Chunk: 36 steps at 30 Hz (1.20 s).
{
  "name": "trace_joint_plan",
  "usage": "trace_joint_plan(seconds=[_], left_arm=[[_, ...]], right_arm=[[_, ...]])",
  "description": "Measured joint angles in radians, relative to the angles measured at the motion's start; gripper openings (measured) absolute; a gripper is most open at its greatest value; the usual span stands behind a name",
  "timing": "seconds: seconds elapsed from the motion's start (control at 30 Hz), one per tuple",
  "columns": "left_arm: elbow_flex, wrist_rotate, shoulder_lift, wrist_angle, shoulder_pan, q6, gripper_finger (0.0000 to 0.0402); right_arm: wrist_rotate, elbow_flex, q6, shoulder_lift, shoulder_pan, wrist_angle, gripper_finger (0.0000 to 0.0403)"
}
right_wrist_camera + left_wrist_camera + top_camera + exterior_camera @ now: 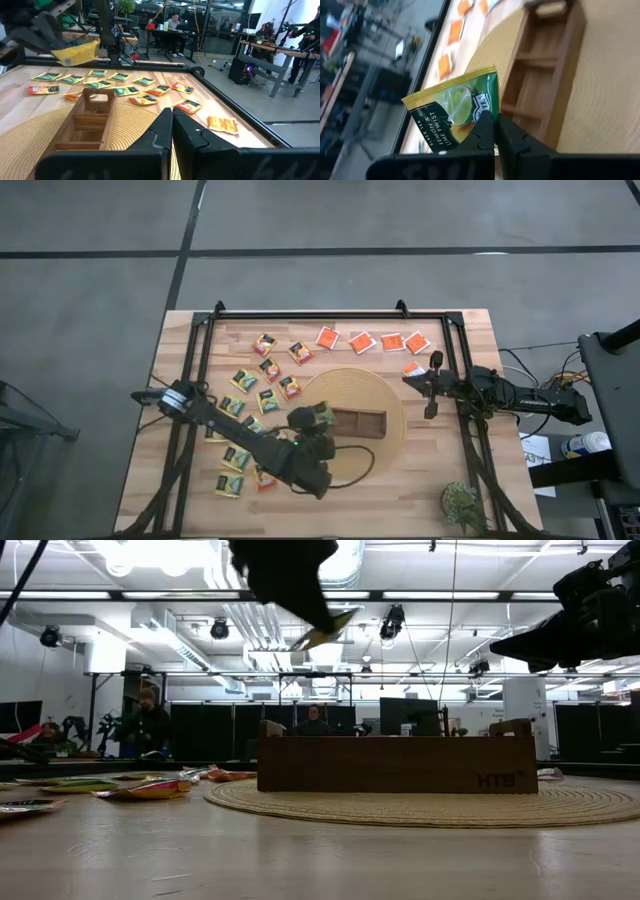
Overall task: Pick & Place Tea
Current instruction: Put the green tea bag into the left section of the wooden organizer
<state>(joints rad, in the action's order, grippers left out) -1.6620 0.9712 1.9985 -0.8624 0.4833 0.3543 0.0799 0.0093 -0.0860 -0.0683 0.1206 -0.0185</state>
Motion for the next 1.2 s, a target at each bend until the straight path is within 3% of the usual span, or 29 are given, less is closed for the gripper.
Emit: trace_joint_plan(seconds=[0.17,0.5,0.87,1.2], left_arm=[[0.016,0.014,0.025,0.044,0.000,-0.120,0.0000],[0.072,0.041,0.026,0.050,-0.017,-0.170,0.0000],[0.137,-0.068,0.026,0.141,-0.055,-0.216,0.0000],[0.159,-0.100,0.026,0.156,-0.077,-0.221,0.0000]], right_arm=[[0.000,0.000,0.000,0.000,0.000,0.000,0.0008],[0.000,0.000,0.000,0.000,0.000,0.000,0.0008],[0.000,0.000,0.000,0.000,0.000,0.000,0.0009],[0.000,0.000,0.000,0.000,0.000,0.000,0.0008]])
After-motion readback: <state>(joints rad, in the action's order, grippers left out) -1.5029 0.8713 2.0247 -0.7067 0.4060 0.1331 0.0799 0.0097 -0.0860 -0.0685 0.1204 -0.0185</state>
